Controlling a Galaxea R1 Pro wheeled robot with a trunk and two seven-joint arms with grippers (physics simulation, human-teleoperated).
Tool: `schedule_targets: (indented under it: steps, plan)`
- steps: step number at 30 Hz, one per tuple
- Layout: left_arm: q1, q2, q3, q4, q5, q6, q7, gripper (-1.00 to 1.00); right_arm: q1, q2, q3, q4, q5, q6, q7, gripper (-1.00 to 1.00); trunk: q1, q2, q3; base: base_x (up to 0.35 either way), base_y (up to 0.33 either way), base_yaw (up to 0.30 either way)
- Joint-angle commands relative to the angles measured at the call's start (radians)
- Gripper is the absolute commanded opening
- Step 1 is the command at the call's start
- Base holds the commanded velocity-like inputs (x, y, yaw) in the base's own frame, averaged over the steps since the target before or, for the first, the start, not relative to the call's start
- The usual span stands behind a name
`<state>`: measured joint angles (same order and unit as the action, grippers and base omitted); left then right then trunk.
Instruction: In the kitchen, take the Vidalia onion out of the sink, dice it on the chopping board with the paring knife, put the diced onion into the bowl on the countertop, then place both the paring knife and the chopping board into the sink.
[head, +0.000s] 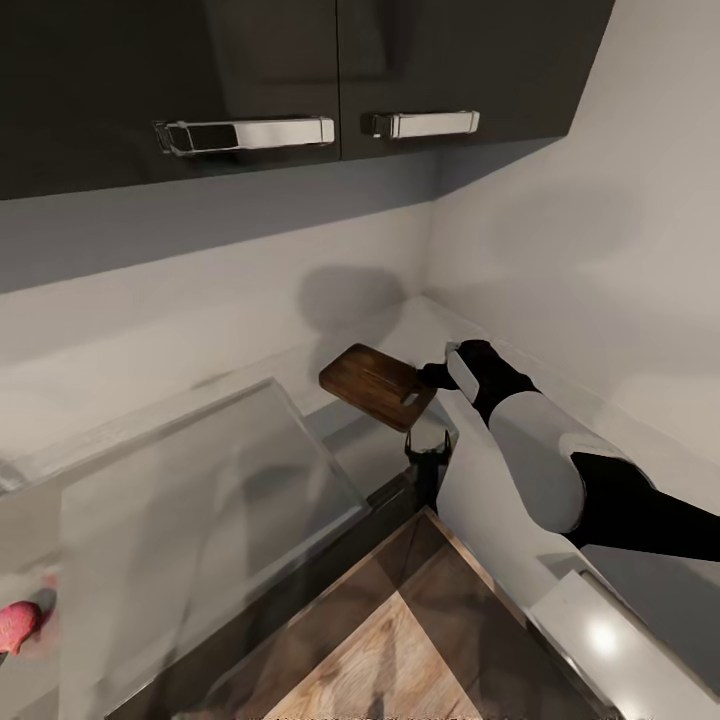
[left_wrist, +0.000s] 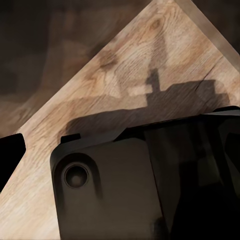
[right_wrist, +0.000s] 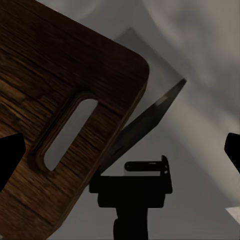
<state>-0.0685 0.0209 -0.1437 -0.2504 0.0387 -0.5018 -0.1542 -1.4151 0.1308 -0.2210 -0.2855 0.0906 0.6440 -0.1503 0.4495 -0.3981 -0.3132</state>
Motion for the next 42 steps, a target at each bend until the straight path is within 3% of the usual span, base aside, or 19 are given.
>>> schedule_targets:
  steps: [1,25,42]
  plan:
    - [-0.001,0.001,-0.004,0.000,0.004,-0.003,-0.002,1.00,-0.001,0.001,-0.008,-0.001,0.009,0.005,0.000,1.00,0.000,-0.002,-0.003,0.000,0.000,0.000]
    - [-0.001,0.001,-0.004,0.000,0.004,-0.003,-0.002,1.00,-0.001,0.001,-0.008,0.000,0.009,0.005,0.000,1.00,0.000,-0.002,-0.036,0.000,0.000,0.000]
    - [-0.001,0.001,-0.005,0.000,0.004,-0.003,-0.002,1.00,-0.001,0.002,-0.008,0.000,0.010,0.005,0.000,1.00,0.000,-0.002,-0.038,0.000,0.000,0.000]
